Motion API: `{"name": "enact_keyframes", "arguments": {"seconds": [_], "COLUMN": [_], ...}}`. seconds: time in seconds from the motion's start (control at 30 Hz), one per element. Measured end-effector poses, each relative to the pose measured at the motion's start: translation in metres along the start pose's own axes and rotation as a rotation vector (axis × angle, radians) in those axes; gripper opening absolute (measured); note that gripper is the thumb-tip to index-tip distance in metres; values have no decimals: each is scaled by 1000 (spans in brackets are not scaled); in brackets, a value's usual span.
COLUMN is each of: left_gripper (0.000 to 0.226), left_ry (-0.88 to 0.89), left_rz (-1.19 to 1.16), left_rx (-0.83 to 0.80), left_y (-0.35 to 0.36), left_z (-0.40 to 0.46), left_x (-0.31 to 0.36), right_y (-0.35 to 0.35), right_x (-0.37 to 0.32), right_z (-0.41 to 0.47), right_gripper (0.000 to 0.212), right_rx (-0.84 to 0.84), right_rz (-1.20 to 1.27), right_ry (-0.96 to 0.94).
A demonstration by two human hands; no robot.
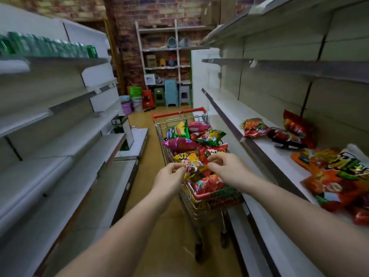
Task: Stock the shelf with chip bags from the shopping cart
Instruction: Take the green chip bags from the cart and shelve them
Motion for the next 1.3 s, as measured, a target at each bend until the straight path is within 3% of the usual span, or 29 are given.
{"name": "enact_keyframes", "arguments": {"seconds": [0.2, 0.4, 0.77, 1.13, 1.3], "left_gripper": [19, 22, 27, 23, 43], "left_ry": [-51, -18, -132, -280, -384], "left_rz": [-5, 21, -3, -28, -58], "left_rx": [44, -29, -145, 43, 129], "left_y": [-14, -16, 8, 52, 67], "left_z": [95, 215, 385, 512, 553], "left_x": [-22, -33, -50, -75, -94], "right_y": [35, 62, 89, 112, 139], "right_x": [6, 15, 50, 115, 153], "right_z": [95, 208, 346, 509, 571], "right_gripper": [30, 30, 32, 34, 44], "right_rx": [-62, 0, -17, -167, -228], "right_rz": [13, -3, -35, 29, 104], "right_ry": [6, 64, 228, 161, 224]}}
Point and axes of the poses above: each hand's wrist, its own z-axis towards the middle knuckle, its own y-axis out of the palm, x = y × z, the point moved 4 cm from there along z, towards the middle knuckle
